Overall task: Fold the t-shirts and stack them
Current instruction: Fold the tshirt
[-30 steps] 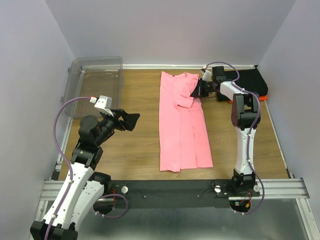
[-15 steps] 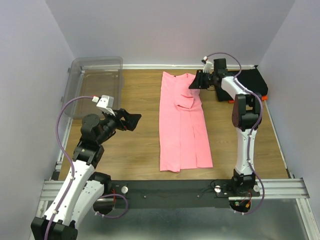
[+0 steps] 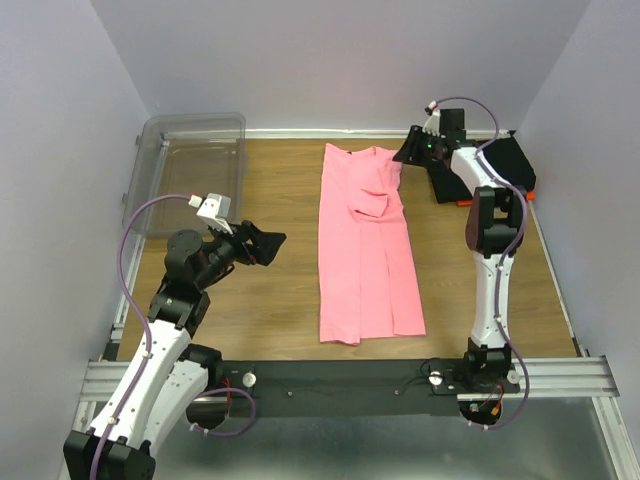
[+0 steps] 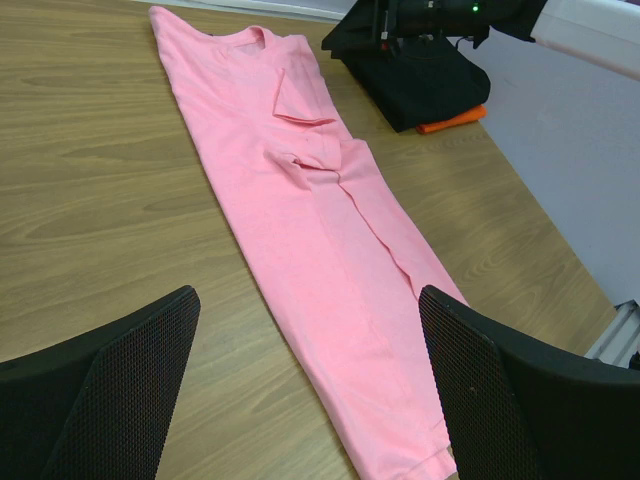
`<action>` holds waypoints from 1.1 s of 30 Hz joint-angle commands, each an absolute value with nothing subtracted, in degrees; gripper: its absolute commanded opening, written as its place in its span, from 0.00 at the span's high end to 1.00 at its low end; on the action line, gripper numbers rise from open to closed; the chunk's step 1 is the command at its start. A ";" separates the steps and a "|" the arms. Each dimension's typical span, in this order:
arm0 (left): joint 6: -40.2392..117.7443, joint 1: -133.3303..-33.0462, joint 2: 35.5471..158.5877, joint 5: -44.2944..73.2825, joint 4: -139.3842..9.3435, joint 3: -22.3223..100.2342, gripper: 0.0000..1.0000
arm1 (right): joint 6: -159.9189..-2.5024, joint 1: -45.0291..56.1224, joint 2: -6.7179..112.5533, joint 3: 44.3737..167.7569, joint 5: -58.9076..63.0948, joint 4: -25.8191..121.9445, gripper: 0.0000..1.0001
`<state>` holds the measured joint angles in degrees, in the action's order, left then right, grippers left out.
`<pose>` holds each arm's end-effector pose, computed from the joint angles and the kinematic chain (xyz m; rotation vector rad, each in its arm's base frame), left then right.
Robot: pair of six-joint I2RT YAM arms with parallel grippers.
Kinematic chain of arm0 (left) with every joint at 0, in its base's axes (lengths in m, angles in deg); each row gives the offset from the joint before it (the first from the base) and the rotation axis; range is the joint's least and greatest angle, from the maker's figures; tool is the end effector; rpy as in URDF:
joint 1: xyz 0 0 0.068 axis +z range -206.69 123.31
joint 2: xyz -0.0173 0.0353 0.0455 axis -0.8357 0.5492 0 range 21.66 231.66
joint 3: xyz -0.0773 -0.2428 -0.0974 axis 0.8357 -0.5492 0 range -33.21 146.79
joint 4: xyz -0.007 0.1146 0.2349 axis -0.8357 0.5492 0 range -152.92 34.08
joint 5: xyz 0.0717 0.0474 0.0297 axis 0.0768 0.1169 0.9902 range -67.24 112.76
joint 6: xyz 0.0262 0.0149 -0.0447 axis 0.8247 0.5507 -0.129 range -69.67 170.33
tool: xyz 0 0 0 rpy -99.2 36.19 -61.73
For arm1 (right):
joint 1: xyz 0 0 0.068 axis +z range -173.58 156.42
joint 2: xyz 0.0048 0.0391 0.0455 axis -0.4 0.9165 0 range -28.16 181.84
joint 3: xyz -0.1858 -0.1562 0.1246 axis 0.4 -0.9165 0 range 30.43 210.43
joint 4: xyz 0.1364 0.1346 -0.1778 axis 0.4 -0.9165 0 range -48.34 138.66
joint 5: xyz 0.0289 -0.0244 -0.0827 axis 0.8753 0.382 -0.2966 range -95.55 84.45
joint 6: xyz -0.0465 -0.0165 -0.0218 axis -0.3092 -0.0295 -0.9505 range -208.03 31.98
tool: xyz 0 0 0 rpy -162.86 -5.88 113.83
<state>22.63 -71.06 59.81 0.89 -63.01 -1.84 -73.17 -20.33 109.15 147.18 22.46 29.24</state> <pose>0.1606 -0.0548 0.2947 0.0945 1.7531 -0.8644 0.5435 0.0476 0.1949 -0.0331 2.2703 0.7210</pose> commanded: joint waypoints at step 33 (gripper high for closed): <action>22.12 -70.84 64.11 -1.24 -65.73 -2.45 0.02 | -61.57 -22.97 136.72 177.74 26.97 32.57 0.82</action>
<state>22.58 -71.06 63.51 0.56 -63.74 -1.84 -62.03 -22.85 133.76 175.68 26.68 30.64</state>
